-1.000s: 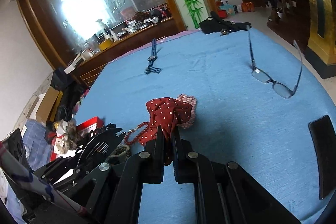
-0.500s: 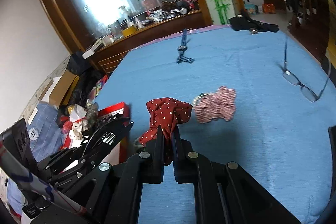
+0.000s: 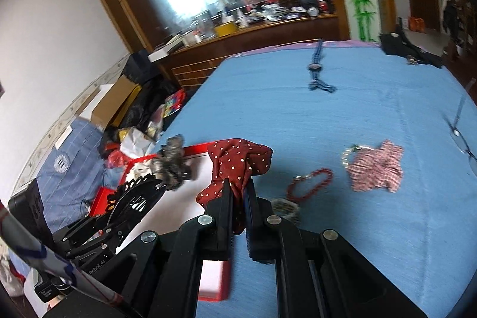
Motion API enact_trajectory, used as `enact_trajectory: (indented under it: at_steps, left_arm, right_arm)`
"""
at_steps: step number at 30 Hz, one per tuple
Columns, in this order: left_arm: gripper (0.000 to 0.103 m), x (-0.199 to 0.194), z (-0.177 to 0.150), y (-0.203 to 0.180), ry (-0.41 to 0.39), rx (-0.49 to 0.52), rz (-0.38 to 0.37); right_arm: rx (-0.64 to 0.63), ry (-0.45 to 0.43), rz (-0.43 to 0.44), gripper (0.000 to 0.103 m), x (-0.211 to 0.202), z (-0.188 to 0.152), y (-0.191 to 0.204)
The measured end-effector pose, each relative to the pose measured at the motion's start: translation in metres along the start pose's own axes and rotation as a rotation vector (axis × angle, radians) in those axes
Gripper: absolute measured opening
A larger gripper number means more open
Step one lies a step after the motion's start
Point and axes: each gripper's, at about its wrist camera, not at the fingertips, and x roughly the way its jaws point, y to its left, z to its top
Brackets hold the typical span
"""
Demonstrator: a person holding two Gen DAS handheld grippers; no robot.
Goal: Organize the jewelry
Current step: 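Carry the comb and red bow scrunchie to the tray and release both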
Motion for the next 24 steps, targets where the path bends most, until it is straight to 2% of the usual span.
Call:
enact_trajectory:
  at_steps: [5,12,24]
  left_arm:
    - [0.026,-0.002,-0.006,0.033,0.013,-0.040,0.058]
    - [0.027,0.006,-0.014,0.062,0.043,-0.076,0.085]
    - [0.027,0.032,-0.009,0.074,0.099,-0.087,0.100]
  right_arm:
    - [-0.039,0.034,0.028,0.007,0.027,0.007,0.022]
    - [-0.032,0.095,0.027,0.007,0.072,0.015,0.029]
    - [-0.011,0.121,0.039,0.008,0.108,0.026,0.034]
